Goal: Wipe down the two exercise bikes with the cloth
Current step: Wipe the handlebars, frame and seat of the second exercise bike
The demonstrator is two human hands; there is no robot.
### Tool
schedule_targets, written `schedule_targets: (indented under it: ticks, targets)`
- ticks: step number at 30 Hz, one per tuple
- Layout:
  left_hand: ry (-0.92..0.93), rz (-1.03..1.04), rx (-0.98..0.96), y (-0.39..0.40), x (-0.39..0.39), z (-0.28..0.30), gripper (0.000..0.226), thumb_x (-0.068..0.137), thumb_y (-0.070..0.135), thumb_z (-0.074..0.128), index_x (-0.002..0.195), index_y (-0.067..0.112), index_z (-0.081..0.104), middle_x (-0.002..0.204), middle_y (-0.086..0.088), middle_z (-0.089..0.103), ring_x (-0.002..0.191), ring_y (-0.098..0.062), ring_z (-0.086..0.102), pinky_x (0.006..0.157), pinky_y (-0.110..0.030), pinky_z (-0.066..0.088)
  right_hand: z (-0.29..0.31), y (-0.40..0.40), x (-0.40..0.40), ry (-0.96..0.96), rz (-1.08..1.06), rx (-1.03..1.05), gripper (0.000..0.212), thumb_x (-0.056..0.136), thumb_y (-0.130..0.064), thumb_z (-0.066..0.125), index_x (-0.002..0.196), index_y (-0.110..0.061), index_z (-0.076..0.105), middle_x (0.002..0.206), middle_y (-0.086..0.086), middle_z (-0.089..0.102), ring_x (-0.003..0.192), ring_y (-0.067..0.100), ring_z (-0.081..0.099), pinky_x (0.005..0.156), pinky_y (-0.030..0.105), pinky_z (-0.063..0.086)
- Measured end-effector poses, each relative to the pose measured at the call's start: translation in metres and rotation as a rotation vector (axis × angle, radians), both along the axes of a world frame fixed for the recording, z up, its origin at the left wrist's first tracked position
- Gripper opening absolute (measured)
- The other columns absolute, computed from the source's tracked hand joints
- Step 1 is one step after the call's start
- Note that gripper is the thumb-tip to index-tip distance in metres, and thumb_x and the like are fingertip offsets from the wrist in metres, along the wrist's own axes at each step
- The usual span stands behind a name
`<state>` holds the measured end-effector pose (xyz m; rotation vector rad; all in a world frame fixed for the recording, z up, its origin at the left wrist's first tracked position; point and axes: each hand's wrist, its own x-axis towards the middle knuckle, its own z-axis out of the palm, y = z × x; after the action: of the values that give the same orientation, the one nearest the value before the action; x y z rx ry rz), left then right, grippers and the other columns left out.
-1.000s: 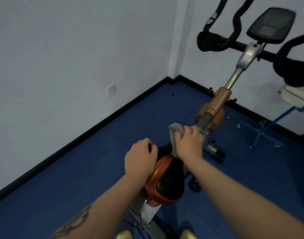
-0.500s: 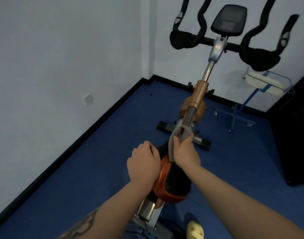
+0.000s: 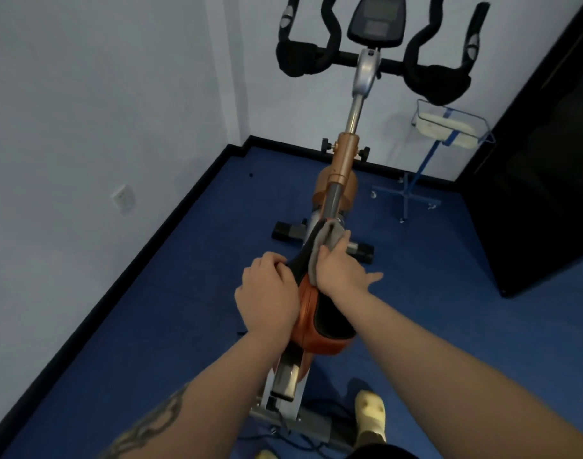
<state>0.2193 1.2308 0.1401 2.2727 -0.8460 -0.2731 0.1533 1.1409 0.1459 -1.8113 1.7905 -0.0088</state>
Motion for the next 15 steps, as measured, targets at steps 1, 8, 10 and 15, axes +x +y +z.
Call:
schedule_targets:
  ticks: [1,8,10,15]
  targets:
    - [0.004,-0.008,-0.008,0.001,0.000,0.000,0.023,0.097,0.022,0.042,0.108,0.026,0.062,0.103,0.010,0.062,0.097,-0.013,0.055,0.083,-0.043,0.048,-0.002,0.009,-0.005,0.023,0.052,-0.036,0.065,0.103,-0.042,0.022,0.154,-0.022,-0.014,0.111,0.010,0.062,0.113,0.033,0.054,0.113,0.067,-0.002]
    - [-0.020,-0.051,0.015,0.001,-0.002,0.002,0.023,0.097,0.021,0.041,0.109,0.025,0.060,0.101,0.008,0.061,0.095,-0.015,0.054,0.078,-0.043,0.048,0.002,0.009,-0.007,0.014,0.073,0.032,0.071,0.100,-0.038,0.032,0.153,-0.019,-0.012,0.133,0.016,0.054,0.118,0.035,0.052,0.104,0.045,0.033]
    - [-0.020,-0.053,0.006,0.002,-0.001,0.001,0.023,0.097,0.021,0.040,0.108,0.025,0.060,0.100,0.008,0.061,0.094,-0.015,0.054,0.077,-0.043,0.049,0.005,0.011,-0.003,-0.001,0.052,0.012,0.070,0.101,-0.036,0.032,0.154,-0.018,-0.010,0.135,0.018,0.051,0.113,0.035,0.054,0.082,0.038,0.039]
    - [-0.017,-0.053,-0.017,0.002,-0.001,-0.001,0.023,0.097,0.020,0.041,0.106,0.026,0.060,0.096,0.011,0.060,0.089,-0.011,0.050,0.072,-0.036,0.044,-0.006,0.051,-0.031,0.024,0.246,-0.213,0.063,0.101,-0.045,0.024,0.154,-0.028,-0.005,0.144,0.018,0.039,0.112,0.035,0.051,0.078,0.040,0.042]
